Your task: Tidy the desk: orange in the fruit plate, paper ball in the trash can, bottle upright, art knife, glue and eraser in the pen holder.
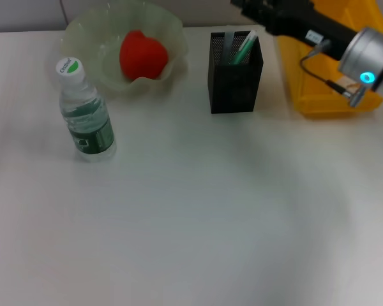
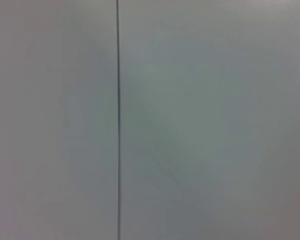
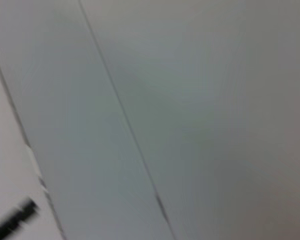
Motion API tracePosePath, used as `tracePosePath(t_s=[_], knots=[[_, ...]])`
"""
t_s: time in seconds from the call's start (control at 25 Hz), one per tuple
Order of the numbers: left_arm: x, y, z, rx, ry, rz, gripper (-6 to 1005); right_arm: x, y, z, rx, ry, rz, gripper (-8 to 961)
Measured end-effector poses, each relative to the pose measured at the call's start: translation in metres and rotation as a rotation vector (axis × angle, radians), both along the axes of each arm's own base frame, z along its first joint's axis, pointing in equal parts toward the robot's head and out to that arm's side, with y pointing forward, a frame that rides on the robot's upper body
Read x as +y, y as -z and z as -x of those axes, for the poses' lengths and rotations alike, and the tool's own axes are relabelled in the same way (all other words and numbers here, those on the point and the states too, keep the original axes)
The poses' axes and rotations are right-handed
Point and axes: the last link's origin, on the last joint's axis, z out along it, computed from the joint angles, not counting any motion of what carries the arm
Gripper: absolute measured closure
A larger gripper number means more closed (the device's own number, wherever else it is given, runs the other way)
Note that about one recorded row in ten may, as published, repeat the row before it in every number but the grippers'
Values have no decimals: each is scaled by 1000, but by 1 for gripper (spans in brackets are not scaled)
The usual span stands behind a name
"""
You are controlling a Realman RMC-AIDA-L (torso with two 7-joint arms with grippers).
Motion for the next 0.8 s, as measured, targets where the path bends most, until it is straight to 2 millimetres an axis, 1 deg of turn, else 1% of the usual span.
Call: tracePosePath(t_s=[0.04,0.12,0.16,0.2,0.24,0.28,0.32,0.36,0.4,0.44,0.56,0.6,0.64,0.68,0.72,0.8], knots=[[0,0,0,0,0,0,211,0,0,0,0,0,0,414],[2,-6,0,-30,1,47,211,-5,-10,3,44,-33,8,360],[3,-11,1,-41,4,68,211,-7,-18,7,72,-57,17,353],[3,-23,1,-69,19,149,211,-10,-30,14,118,-91,45,346],[3,-23,1,-69,19,149,211,-10,-30,14,118,-91,45,338],[1,-33,0,-72,36,233,211,-14,-41,22,150,-134,78,331],[1,-33,0,-72,36,233,211,-14,-41,22,150,-134,78,324],[0,-39,-1,-59,45,280,211,-16,-47,25,159,-156,95,317],[-4,-47,-4,-29,64,389,211,-20,-56,32,159,-194,143,309],[-4,-47,-4,-29,64,389,211,-20,-56,32,159,-194,143,302],[-17,-51,-10,14,113,557,211,-25,-64,42,99,-248,228,281],[-26,-51,-16,35,158,640,211,-27,-63,49,19,-281,286,273],[-26,-51,-16,35,158,640,211,-27,-63,49,19,-281,286,266],[-37,-50,-22,50,218,719,211,-28,-61,51,-20,-296,309,259],[-37,-50,-22,50,218,719,211,-28,-58,54,-67,-313,333,242],[-46,-48,-26,51,263,773,211,-28,-51,59,-145,-338,372,209]])
